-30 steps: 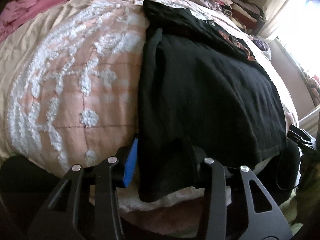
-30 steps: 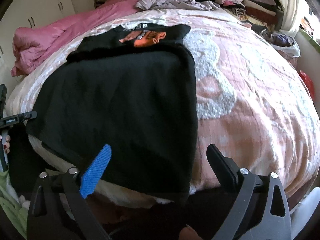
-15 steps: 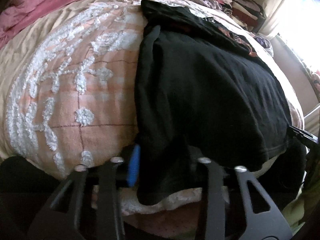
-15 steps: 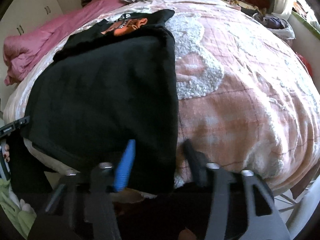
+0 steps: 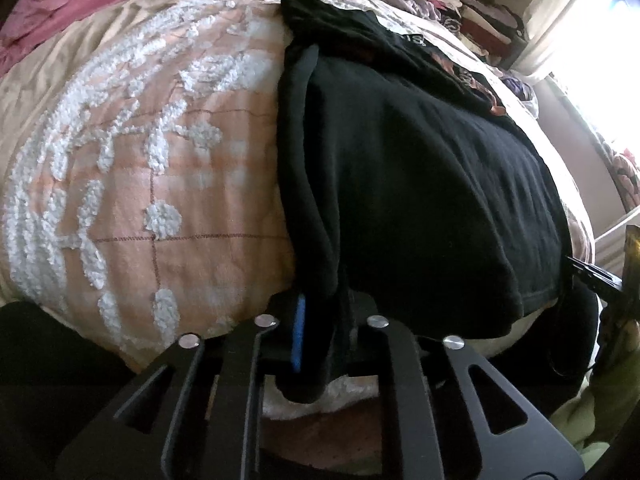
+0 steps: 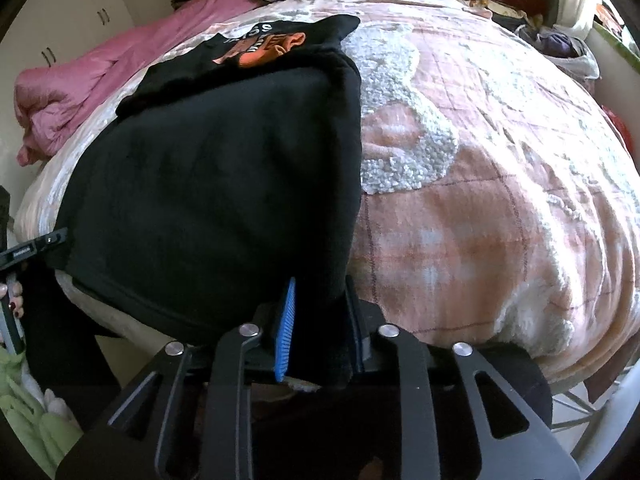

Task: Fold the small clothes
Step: 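Lift the hem with both tools and fold it over the collar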

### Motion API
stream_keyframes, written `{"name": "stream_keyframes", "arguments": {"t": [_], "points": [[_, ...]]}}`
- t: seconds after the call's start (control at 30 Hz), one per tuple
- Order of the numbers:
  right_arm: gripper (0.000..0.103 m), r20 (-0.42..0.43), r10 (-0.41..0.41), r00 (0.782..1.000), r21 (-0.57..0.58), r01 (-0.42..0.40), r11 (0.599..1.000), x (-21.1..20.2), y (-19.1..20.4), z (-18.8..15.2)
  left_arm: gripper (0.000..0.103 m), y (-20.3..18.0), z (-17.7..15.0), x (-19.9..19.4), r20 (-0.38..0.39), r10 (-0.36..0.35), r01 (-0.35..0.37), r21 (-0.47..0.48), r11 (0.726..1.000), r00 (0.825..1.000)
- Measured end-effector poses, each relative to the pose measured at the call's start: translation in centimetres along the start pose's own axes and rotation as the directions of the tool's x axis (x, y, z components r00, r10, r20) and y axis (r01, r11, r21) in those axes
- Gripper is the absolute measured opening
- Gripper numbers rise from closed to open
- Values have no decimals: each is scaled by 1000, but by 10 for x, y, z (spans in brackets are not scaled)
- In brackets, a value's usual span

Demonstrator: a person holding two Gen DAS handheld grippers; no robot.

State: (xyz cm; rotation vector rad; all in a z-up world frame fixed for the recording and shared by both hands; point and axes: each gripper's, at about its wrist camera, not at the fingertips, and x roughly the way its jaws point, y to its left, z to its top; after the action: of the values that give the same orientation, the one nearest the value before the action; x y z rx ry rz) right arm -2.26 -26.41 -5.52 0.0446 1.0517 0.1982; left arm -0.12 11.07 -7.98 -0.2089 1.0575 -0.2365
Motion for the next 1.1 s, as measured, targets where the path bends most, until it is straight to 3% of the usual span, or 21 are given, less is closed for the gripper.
{"name": "stream_keyframes", "arguments": {"t": [0.03, 0.23, 0.47, 0.8, 1.1], "points": [[8, 12, 1, 1000, -6, -1, 1000, -3, 1, 1, 4, 0, 1, -3, 6, -3, 3, 1, 1000, 1000], [7, 98, 57, 994, -3, -57, 998, -28, -1, 15, 4, 10, 16, -36, 96, -38, 41, -26, 999, 995], [7, 230, 101, 968, -11, -101, 995, -59, -1, 51, 4, 8, 48, -61, 188, -72, 78, -26, 997, 980], [7, 369, 53, 928, -29, -45, 999, -71, -1, 116, 4, 6, 106, -70, 283, -99, 116, -44, 992, 954], [7, 415, 13, 910, -2, -14, 1000, -59, -4, 157, 4, 2, 152, -61, 339, -89, 112, -49, 992, 937]]}}
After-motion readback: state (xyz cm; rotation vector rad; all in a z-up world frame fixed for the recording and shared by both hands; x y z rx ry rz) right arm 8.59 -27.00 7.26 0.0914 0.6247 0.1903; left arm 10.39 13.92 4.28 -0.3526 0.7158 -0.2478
